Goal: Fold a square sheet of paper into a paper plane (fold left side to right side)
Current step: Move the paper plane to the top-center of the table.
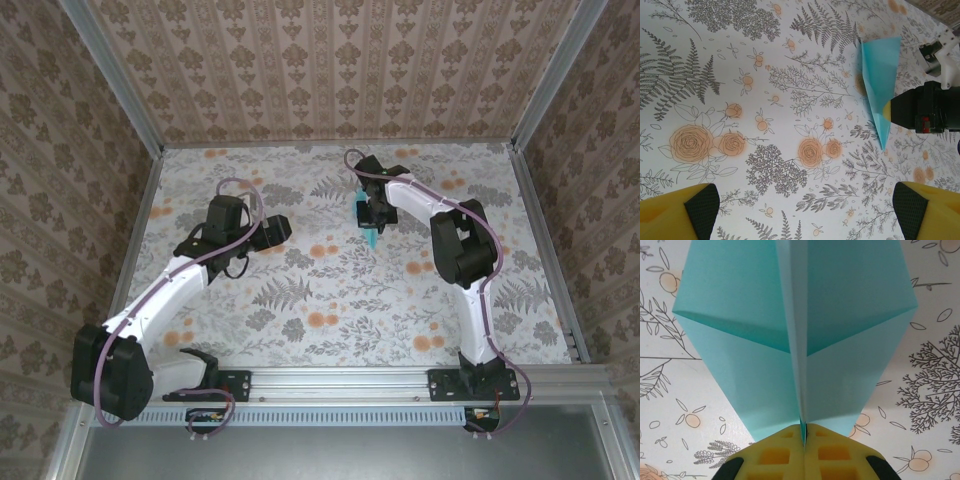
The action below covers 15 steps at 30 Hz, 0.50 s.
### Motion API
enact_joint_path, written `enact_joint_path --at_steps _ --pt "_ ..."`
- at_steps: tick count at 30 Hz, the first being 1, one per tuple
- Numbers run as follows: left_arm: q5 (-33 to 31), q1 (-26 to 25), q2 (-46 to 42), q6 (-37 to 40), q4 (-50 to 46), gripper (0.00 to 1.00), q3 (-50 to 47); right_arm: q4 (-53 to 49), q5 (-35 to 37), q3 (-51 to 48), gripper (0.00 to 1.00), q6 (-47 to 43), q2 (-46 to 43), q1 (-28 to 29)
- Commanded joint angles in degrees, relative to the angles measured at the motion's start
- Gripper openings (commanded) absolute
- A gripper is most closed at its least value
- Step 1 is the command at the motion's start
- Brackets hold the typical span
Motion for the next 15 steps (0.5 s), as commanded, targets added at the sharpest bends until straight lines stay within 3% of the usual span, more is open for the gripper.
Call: enact_joint_path --at_steps 1,15 --pt "0.0 0.4 -0.2 1.4 -1.3 0.93 1.0 -2.3 -1.1 1.1 0.1 -0.7 1.3 0.2" --pt "1.8 0.9 -0.1 1.1 -1.9 0.94 3.0 -3.5 -1.0 0.3 0.26 -1.2 -2.4 0.6"
